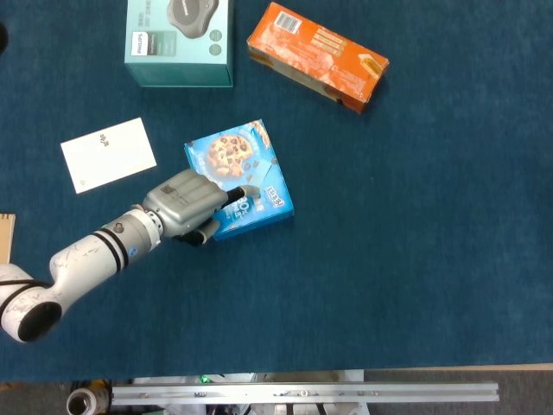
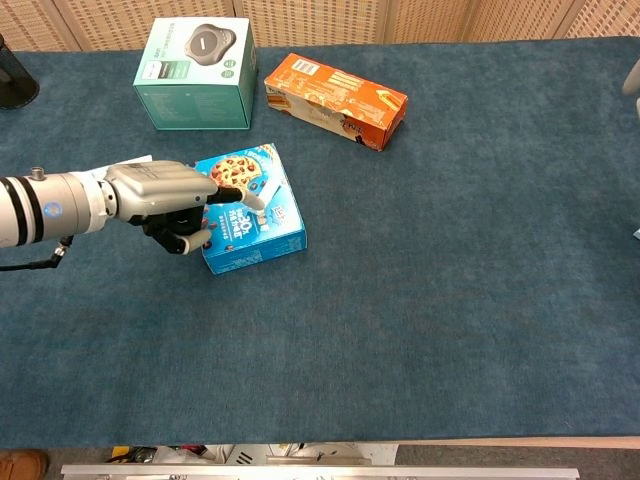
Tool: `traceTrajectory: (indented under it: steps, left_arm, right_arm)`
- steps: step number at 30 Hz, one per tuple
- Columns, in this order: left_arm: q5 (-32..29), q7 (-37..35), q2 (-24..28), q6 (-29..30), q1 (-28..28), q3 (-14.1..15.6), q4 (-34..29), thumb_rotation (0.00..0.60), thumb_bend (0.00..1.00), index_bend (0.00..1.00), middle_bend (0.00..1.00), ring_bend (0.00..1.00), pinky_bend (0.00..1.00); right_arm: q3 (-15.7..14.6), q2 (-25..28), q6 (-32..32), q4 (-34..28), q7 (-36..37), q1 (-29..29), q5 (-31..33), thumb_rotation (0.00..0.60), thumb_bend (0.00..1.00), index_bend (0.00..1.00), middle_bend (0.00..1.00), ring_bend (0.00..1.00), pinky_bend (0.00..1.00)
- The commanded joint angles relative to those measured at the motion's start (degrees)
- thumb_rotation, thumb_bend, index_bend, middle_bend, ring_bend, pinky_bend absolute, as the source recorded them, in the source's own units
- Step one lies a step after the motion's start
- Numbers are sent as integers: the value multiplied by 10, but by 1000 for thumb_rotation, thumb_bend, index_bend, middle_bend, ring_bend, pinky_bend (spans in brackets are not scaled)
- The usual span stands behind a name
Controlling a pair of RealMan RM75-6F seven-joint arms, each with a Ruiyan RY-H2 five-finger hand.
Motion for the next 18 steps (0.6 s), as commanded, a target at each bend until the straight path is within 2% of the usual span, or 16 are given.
traceTrajectory:
  steps: [1,18]
  left_arm:
    - [-7,6,-1,2,-2,3,-2,600,668,86,986,1000,975]
    - [-37,25,0,8,-14,21,-12,600,668,93,986,1000,975]
  right_arm:
    - [1,0,0,0,0,-2,-2,600,452,470,908,1000,1000]
    - [9,8,3,-8,6,-19,-15,600,452,470,909,1000,1000]
